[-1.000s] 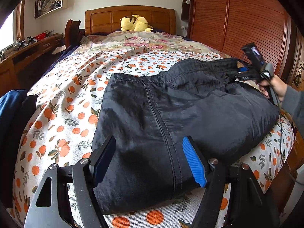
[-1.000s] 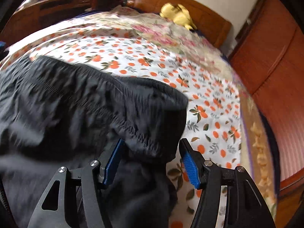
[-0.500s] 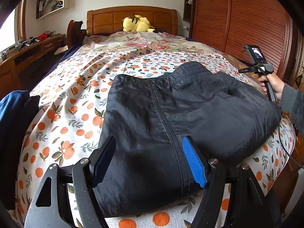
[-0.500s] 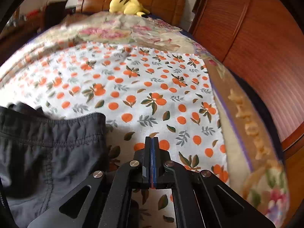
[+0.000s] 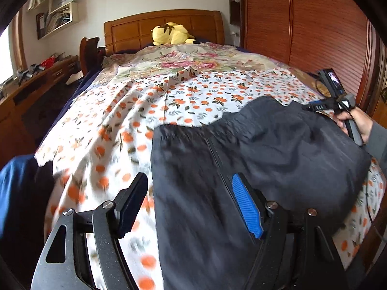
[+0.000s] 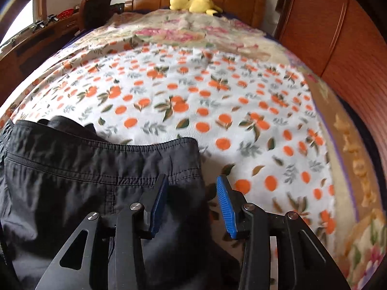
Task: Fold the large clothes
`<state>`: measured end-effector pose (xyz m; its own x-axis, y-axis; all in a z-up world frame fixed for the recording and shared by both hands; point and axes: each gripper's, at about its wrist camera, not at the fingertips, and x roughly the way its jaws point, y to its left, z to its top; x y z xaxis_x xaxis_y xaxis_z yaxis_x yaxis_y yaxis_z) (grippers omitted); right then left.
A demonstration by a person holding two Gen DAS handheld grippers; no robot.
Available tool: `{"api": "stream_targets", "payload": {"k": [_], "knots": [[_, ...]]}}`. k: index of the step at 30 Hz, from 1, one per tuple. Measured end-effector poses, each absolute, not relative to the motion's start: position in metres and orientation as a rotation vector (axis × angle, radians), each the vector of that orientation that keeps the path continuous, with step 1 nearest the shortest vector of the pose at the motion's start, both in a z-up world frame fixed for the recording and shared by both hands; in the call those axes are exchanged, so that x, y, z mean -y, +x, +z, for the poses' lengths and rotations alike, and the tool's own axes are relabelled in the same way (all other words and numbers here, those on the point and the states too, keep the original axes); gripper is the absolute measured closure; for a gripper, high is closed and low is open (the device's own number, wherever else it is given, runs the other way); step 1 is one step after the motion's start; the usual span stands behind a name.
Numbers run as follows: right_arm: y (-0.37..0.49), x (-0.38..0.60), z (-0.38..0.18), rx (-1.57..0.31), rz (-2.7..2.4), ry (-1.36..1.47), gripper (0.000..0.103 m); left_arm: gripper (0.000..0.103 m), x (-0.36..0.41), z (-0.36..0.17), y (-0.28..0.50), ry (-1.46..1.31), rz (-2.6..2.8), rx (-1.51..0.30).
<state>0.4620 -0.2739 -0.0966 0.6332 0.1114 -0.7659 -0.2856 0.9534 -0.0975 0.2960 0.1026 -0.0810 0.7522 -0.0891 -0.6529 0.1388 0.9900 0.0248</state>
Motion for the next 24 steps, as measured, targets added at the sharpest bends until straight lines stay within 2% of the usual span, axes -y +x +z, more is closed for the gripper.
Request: {"api": "stream_targets", "payload": {"k": [9,17,18,19,20,21,22,24], "knots": [[0.473,0.287,-0.116,-0.858,0.269,-0.118,0.060,0.035,-0.111,-0.119,0.412,0.077,-0.124,-0.883],[0.467,0.279,-0.120,-0.845,0.265,-0.128,0.060,0.035,-0.136,-0.148,0.460,0.004,-0.053,-1.003],[0.466,0.279,-0.119,-0.842,0.269,-0.128,0.064,0.038,-0.139,-0.151,0.462,-0.021,-0.062,-1.012],[0.464,0.277,-0.118,-0.839,0.285,-0.133,0.067,0.049,-0.140,-0.152,0.464,-0.043,-0.080,-1.017],[0.461,0.274,-0.116,-0.835,0.299,-0.147,0.076,0.064,-0.140,-0.154,0.466,-0.057,-0.095,-1.027],[0.458,0.272,-0.113,-0.823,0.303,-0.166,0.085,0.070,-0.139,-0.155,0.466,-0.058,-0.095,-1.035],[0.455,0.270,-0.110,-0.811,0.310,-0.180,0.088,0.080,-0.138,-0.157,0.466,-0.042,-0.080,-1.042],[0.450,0.270,-0.102,-0.780,0.316,-0.201,0.093,0.087,-0.133,-0.155,0.465,-0.012,-0.085,-1.035]]}}
